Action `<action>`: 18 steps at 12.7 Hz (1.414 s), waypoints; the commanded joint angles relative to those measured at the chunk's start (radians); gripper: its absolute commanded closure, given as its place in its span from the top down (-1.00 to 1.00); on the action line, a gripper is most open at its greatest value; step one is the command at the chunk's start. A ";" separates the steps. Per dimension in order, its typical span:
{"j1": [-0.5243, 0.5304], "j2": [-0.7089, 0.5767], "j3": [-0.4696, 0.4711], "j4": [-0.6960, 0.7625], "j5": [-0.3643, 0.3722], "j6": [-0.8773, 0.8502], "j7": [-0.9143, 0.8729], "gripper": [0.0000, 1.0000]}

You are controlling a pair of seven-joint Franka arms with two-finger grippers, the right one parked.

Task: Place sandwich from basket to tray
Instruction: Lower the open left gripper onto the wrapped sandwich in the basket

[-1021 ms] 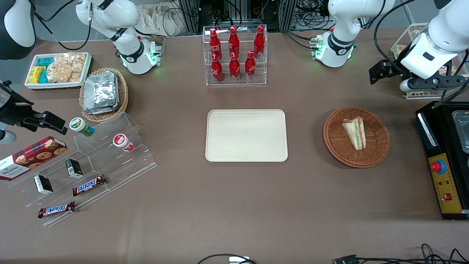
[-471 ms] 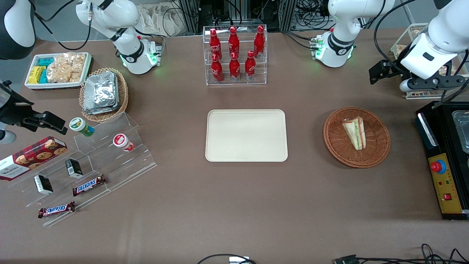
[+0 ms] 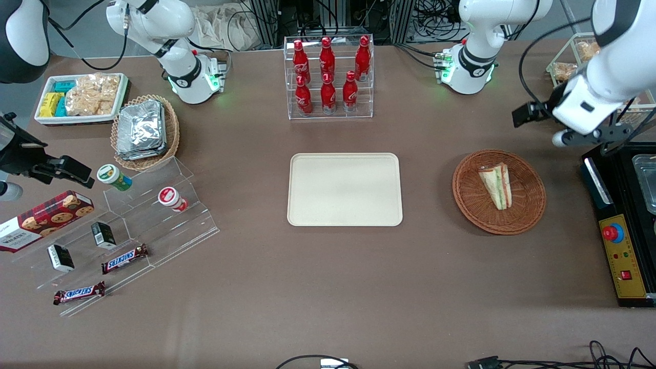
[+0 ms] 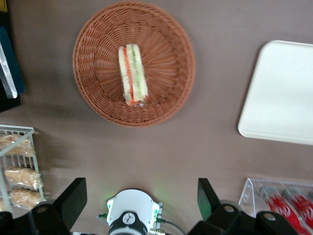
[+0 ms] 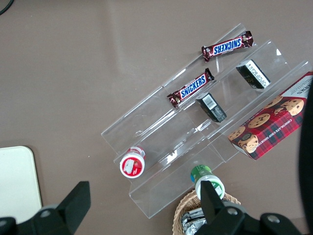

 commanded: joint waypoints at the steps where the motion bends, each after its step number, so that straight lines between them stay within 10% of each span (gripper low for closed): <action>1: -0.001 -0.109 0.041 -0.265 0.016 0.205 -0.009 1.00; 7: 0.054 -0.056 0.039 -0.511 0.022 0.577 -0.044 1.00; 18: 0.037 0.285 0.039 -0.521 0.024 0.923 -0.160 0.98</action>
